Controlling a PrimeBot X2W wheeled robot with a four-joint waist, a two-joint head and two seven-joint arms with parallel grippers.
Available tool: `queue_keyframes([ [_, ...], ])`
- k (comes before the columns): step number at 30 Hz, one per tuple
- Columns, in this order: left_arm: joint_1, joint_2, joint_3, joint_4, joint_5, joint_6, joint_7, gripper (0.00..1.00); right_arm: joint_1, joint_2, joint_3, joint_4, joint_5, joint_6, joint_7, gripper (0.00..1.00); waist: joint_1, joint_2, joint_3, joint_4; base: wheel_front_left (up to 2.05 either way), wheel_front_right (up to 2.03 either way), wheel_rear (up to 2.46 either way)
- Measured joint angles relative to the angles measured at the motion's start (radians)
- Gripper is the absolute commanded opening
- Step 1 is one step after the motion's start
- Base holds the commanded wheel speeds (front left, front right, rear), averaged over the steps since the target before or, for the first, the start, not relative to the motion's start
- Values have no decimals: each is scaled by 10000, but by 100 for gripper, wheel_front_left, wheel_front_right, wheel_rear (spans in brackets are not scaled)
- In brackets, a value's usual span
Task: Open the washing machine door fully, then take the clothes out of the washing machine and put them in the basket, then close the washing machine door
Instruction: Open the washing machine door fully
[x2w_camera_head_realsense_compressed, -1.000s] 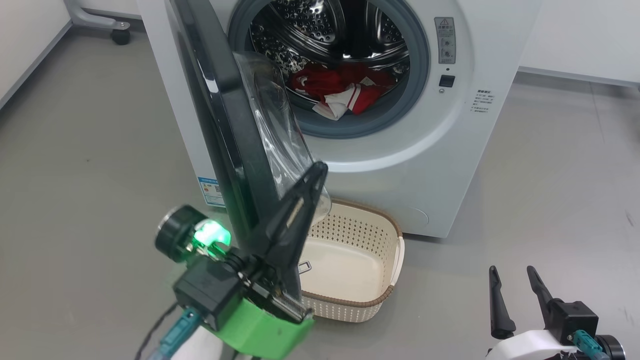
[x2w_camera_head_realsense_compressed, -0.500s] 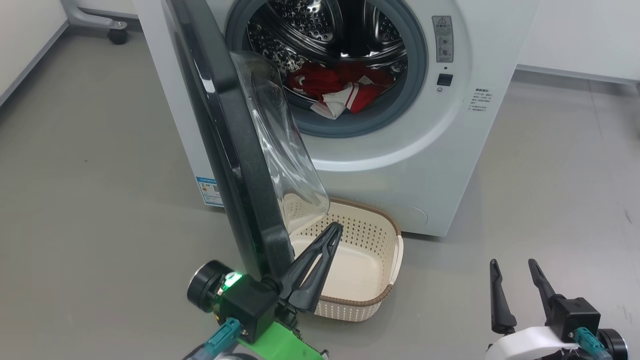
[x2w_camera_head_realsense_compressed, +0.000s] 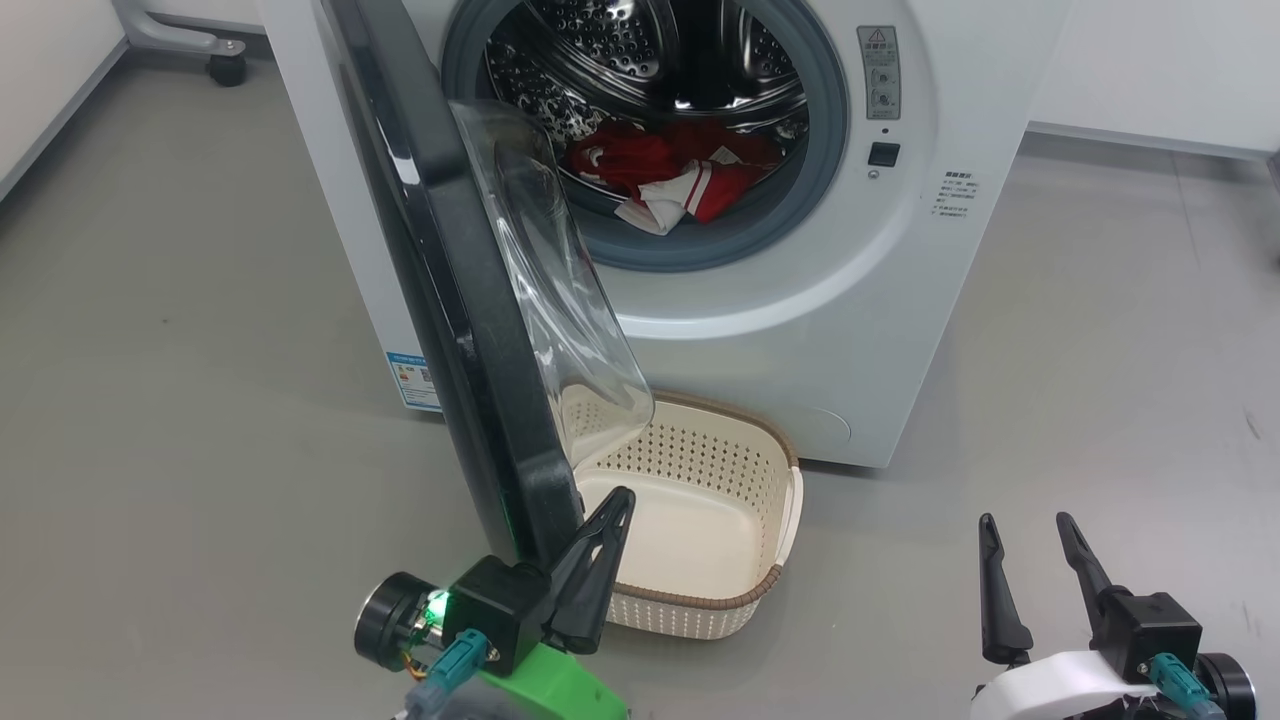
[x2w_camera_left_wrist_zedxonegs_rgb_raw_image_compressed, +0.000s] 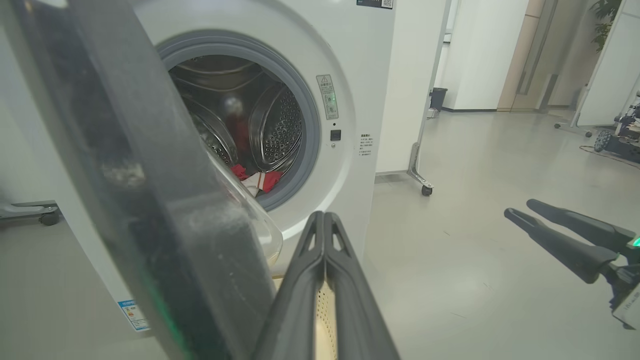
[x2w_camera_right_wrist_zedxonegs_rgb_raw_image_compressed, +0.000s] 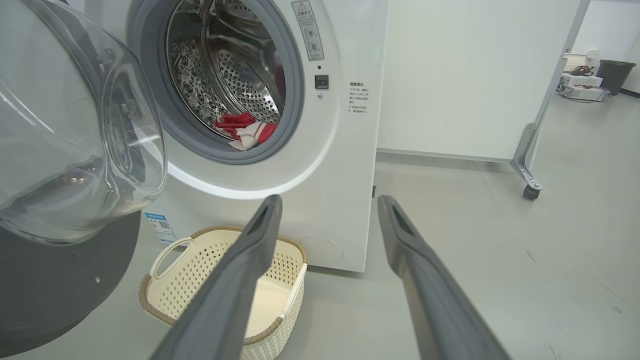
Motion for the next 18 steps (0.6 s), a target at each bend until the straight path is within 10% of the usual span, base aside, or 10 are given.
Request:
queue_keyframes([
  [18, 44, 2, 330, 456, -2, 449, 178, 0, 2, 42, -15, -40, 0, 4, 0, 100, 0, 0, 82, 57, 0, 0, 0],
])
